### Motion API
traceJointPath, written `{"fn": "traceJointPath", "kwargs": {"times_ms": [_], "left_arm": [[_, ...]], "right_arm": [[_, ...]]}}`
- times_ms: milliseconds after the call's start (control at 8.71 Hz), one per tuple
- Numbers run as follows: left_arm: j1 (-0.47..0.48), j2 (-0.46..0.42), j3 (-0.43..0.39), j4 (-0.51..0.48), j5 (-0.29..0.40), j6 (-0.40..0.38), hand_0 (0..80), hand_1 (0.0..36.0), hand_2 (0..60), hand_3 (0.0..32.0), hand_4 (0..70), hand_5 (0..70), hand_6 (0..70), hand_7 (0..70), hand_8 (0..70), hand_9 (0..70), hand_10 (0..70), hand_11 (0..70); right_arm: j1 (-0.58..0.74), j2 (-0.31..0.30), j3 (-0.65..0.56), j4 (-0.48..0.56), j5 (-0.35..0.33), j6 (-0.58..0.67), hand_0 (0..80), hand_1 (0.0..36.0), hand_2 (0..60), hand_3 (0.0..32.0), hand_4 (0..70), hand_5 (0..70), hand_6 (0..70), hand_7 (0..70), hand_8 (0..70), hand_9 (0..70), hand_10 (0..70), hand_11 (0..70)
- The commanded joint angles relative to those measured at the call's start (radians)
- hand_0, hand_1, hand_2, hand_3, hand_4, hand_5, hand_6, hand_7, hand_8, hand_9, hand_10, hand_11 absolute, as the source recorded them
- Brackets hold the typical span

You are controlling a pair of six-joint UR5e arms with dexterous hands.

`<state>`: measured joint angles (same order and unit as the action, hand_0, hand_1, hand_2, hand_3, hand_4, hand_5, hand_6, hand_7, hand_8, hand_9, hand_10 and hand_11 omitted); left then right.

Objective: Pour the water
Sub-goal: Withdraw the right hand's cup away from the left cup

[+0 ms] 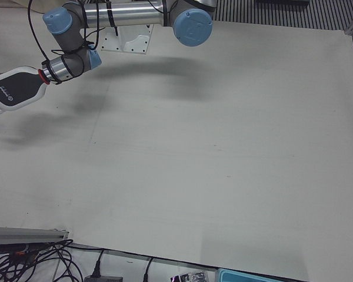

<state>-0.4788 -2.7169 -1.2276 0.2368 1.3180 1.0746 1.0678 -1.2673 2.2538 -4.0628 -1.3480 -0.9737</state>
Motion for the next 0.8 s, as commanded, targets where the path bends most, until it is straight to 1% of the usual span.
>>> {"fn": "traceJointPath", "kwargs": {"times_ms": [0, 115, 230, 345, 459, 574, 689], "left_arm": [[-0.056, 0.107, -0.09, 0.054, 0.017, -0.157, 58.7, 36.0, 60.0, 0.0, 70.0, 70.0, 15.3, 18.6, 9.2, 4.1, 6.1, 10.3], [-0.084, 0.165, -0.133, 0.071, 0.033, -0.188, 58.6, 36.0, 60.0, 0.0, 70.0, 70.0, 15.0, 18.4, 9.2, 4.2, 6.1, 10.4], [-0.118, 0.204, -0.166, 0.081, 0.037, -0.205, 59.0, 36.0, 60.0, 0.0, 70.0, 70.0, 14.9, 18.6, 9.1, 4.2, 6.1, 10.3], [-0.159, 0.256, -0.187, 0.081, 0.038, -0.241, 59.3, 36.0, 60.0, 0.0, 70.0, 70.0, 14.4, 18.2, 9.0, 4.0, 5.6, 9.6], [-0.194, 0.3, -0.19, 0.078, 0.038, -0.28, 58.6, 36.0, 60.0, 0.0, 70.0, 70.0, 14.1, 17.9, 9.0, 3.9, 5.5, 9.4], [-0.233, 0.322, -0.19, 0.072, 0.047, -0.312, 58.6, 36.0, 60.0, 0.0, 70.0, 70.0, 13.7, 17.6, 8.8, 3.7, 5.4, 9.3], [-0.268, 0.321, -0.191, 0.065, 0.076, -0.323, 58.3, 35.9, 60.0, 0.0, 70.0, 70.0, 13.5, 17.1, 8.7, 3.6, 5.4, 9.4]], "right_arm": [[0.203, -0.149, 0.007, 0.274, -0.013, 0.213, 80.0, 34.9, 41.2, 0.0, 20.8, 65.4, 54.9, 52.1, 50.3, 61.4, 53.4, 70.0], [0.277, -0.191, 0.007, 0.332, -0.031, 0.266, 80.0, 34.1, 42.1, 0.0, 22.1, 65.3, 55.8, 52.5, 51.1, 62.8, 55.1, 70.0], [0.356, -0.211, 0.006, 0.356, -0.122, 0.271, 80.0, 34.0, 42.4, 0.0, 23.7, 66.0, 56.4, 53.5, 51.5, 63.3, 55.4, 70.0], [0.445, -0.266, 0.004, 0.392, -0.211, 0.273, 79.5, 32.8, 40.7, 0.0, 21.0, 64.3, 54.7, 52.3, 51.3, 63.8, 57.1, 70.0], [0.536, -0.352, -0.003, 0.489, -0.282, 0.279, 75.5, 31.7, 40.1, 0.0, 18.9, 63.1, 54.0, 51.7, 51.6, 64.5, 57.9, 70.0], [0.581, -0.381, -0.096, 0.595, -0.322, 0.327, 63.9, 28.4, 37.1, 0.0, 12.2, 58.9, 50.7, 48.6, 53.2, 66.9, 59.9, 70.0], [0.574, -0.386, -0.193, 0.634, -0.344, 0.332, 61.6, 26.5, 37.7, 0.0, 14.4, 59.5, 53.0, 50.1, 55.6, 69.6, 61.8, 70.0]]}}
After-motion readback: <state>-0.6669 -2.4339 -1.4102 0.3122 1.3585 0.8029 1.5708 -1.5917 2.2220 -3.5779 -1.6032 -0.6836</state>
